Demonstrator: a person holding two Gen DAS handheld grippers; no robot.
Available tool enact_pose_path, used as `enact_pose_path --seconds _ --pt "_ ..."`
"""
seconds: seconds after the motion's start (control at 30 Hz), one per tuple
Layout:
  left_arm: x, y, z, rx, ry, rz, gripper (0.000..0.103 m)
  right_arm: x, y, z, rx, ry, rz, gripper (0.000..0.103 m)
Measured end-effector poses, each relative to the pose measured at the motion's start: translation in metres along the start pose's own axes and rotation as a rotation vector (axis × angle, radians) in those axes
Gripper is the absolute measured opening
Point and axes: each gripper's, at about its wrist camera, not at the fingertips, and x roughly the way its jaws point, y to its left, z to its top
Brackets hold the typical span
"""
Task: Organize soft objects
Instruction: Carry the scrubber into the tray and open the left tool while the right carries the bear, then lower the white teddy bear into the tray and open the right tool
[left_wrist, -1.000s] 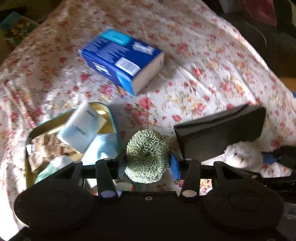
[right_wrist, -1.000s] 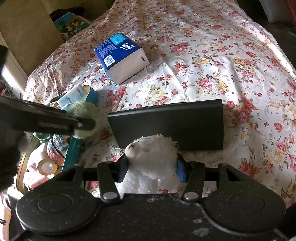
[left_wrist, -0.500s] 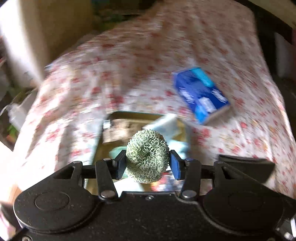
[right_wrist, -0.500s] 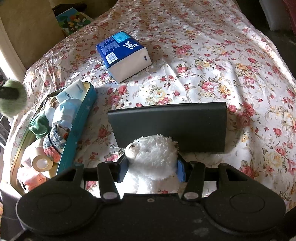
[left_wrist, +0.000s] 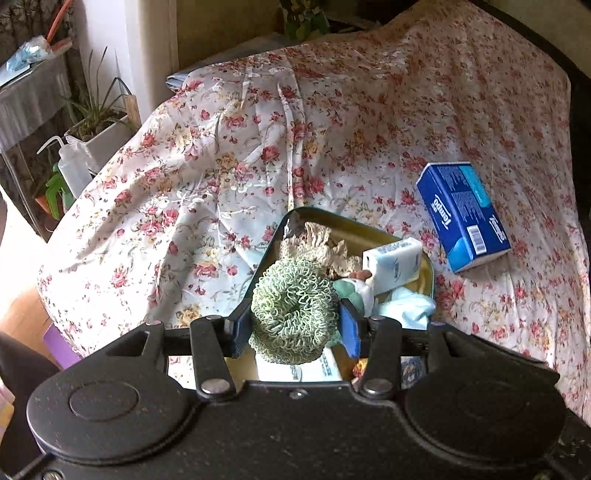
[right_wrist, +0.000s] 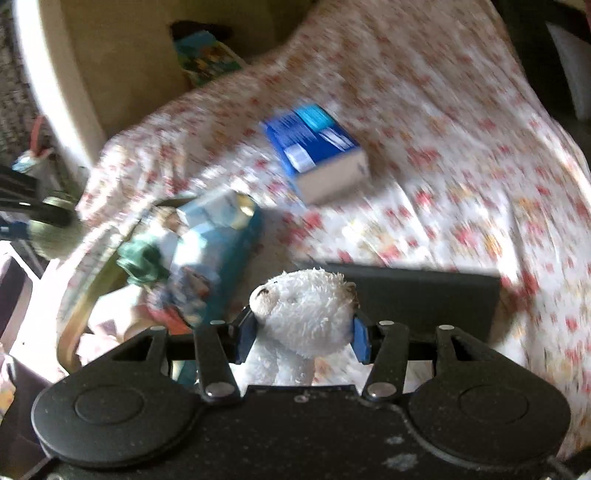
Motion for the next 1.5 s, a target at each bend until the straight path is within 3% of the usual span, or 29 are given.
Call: enact_pose_path --seconds 0.23,0.47,0.67,0.83,0.9,1.13,1.5 --pt "0.008 -0.003 0.004 -0.012 0.005 0.005 0.048 -0.002 0.041 0.054 -0.109 -0.040 0.092 0.051" --pt "0.025 -0.006 0.011 -0.026 0.022 0.032 0.048 0.012 0.087 0.094 -0.249 -0.020 0.151 0.051" --pt "0.045 -0.008 0.010 -0.005 0.060 0.057 0.049 0.029 0.093 0.082 -0.243 0.004 0.226 0.051" --pt "0.054 -0.010 0.011 -0.002 0.059 0.073 0.053 0.047 0.080 0.063 -0.237 0.069 0.229 0.051" --pt "0.053 -0.011 0.012 -0.009 0.052 0.069 0.063 0.048 0.077 0.062 -0.230 0.071 0.231 0.051" --pt "0.043 -0.012 0.013 -0.039 0.020 0.069 0.067 0.035 0.073 0.063 -0.241 0.018 0.245 0.051" --pt "0.003 -0.004 0.010 -0.039 -0.055 0.134 0.075 0.029 0.087 0.048 -0.312 0.052 0.290 0.051"
